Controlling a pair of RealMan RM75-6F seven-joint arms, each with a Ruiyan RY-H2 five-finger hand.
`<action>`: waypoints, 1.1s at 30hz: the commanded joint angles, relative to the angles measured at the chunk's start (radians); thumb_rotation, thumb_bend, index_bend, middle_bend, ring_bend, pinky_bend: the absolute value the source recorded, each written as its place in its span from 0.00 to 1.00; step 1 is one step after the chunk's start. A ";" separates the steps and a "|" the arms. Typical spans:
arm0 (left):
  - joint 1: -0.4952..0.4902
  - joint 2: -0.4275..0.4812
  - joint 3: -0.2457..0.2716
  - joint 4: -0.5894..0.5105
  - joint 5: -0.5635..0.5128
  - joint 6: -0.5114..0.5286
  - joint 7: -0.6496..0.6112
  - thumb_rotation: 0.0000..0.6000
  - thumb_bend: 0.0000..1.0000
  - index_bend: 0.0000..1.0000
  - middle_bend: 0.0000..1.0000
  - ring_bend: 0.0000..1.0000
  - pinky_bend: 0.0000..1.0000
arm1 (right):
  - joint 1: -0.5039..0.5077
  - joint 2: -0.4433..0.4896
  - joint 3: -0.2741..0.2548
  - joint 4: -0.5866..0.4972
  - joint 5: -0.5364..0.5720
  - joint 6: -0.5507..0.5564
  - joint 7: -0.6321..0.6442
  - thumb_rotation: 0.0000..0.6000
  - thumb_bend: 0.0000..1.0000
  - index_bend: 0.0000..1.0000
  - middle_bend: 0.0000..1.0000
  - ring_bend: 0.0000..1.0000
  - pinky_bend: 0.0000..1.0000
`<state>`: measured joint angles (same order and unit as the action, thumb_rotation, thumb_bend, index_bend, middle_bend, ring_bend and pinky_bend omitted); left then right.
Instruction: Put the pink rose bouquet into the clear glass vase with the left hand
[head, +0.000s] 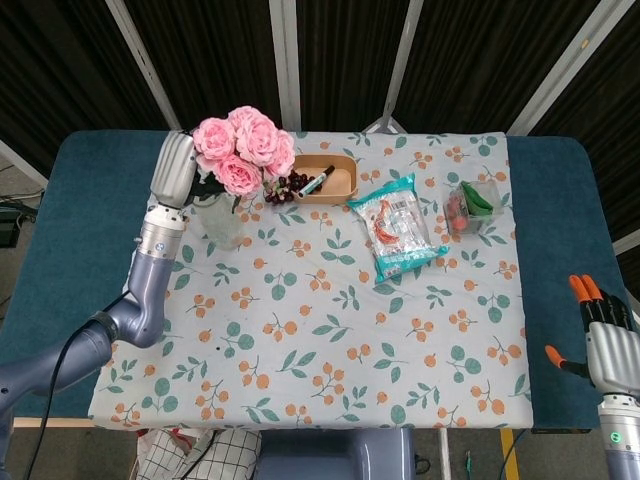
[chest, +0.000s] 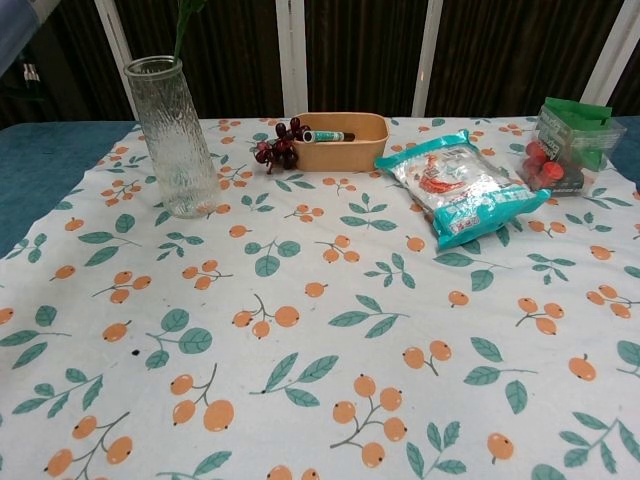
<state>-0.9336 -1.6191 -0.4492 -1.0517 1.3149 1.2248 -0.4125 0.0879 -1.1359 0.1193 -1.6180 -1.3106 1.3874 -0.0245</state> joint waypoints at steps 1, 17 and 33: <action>0.009 -0.013 0.019 0.013 0.011 0.006 -0.029 1.00 0.38 0.59 0.56 0.43 0.45 | -0.001 0.002 0.000 0.000 -0.002 0.002 0.004 1.00 0.24 0.01 0.00 0.03 0.01; 0.196 0.157 0.143 -0.113 0.013 0.024 -0.001 1.00 0.36 0.35 0.27 0.15 0.24 | -0.011 0.016 -0.009 -0.028 -0.015 0.010 0.013 1.00 0.24 0.01 0.00 0.02 0.01; 0.229 0.499 0.165 -0.565 -0.369 -0.209 0.547 1.00 0.17 0.16 0.12 0.00 0.13 | 0.000 0.005 -0.006 -0.039 -0.023 0.004 0.006 1.00 0.24 0.01 0.00 0.02 0.01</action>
<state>-0.7136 -1.2081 -0.2816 -1.5024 1.0459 1.0253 0.0131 0.0880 -1.1308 0.1124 -1.6569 -1.3341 1.3915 -0.0188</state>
